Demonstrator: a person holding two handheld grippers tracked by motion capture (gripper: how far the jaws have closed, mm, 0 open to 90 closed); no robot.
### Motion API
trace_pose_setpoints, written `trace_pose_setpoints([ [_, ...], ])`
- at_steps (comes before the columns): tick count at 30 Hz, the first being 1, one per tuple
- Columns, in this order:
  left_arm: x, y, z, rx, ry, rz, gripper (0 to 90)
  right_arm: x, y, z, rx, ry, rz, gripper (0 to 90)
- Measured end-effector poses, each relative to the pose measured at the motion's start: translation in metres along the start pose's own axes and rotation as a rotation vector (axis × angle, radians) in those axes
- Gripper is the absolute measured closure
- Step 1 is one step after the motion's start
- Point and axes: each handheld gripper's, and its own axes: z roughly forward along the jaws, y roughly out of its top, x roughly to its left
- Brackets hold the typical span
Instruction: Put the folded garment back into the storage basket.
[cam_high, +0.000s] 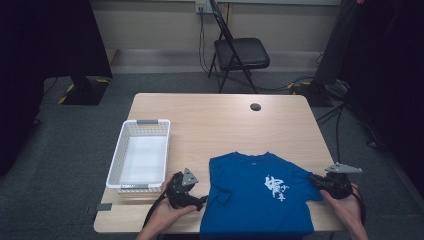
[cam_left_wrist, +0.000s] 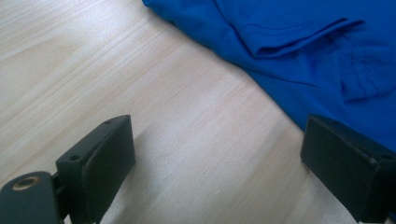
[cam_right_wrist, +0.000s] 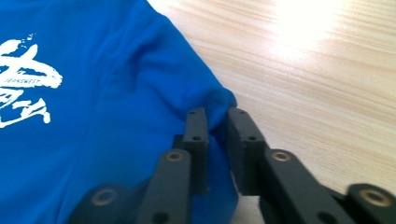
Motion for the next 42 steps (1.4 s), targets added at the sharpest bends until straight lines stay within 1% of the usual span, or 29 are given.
trace_pose_setpoints([
  [3, 0.0, 0.0, 0.0, 0.0, 0.0, 0.0, 9.4, 0.002, 0.001, 0.0, 0.006, 0.002, -0.01, 86.1],
  [11, 0.0, 0.0, 0.0, 0.001, -0.001, 0.0, 9.4, 0.007, 0.002, -0.001, 0.005, -0.015, -0.015, 87.8],
  [13, 0.0, 0.0, 0.0, 0.0, 0.0, 0.0, 9.4, 0.008, 0.003, -0.002, -0.002, -0.016, -0.007, 87.8],
  [16, 0.0, 0.0, 0.0, -0.001, -0.001, 0.0, 9.4, 0.009, 0.004, -0.006, -0.027, -0.012, 0.003, 87.8],
  [21, 0.0, 0.0, 0.0, -0.002, -0.001, 0.0, 9.4, 0.016, 0.006, -0.011, -0.058, -0.014, -0.01, 87.7],
  [23, 0.0, 0.0, 0.0, -0.002, -0.001, 0.0, 9.4, 0.019, 0.008, -0.013, -0.066, -0.013, -0.023, 87.7],
  [29, 0.0, 0.0, 0.0, -0.002, -0.001, 0.0, 9.4, 0.03, 0.012, -0.017, -0.098, 0.017, -0.039, 87.7],
  [34, 0.0, 0.0, 0.0, -0.002, 0.0, 0.002, 9.4, 0.04, 0.016, -0.019, -0.114, 0.058, -0.049, 87.7],
  [42, 0.0, 0.0, 0.0, -0.004, 0.0, -0.001, 9.4, 0.056, 0.024, -0.013, -0.105, 0.106, -0.063, 87.5],
])
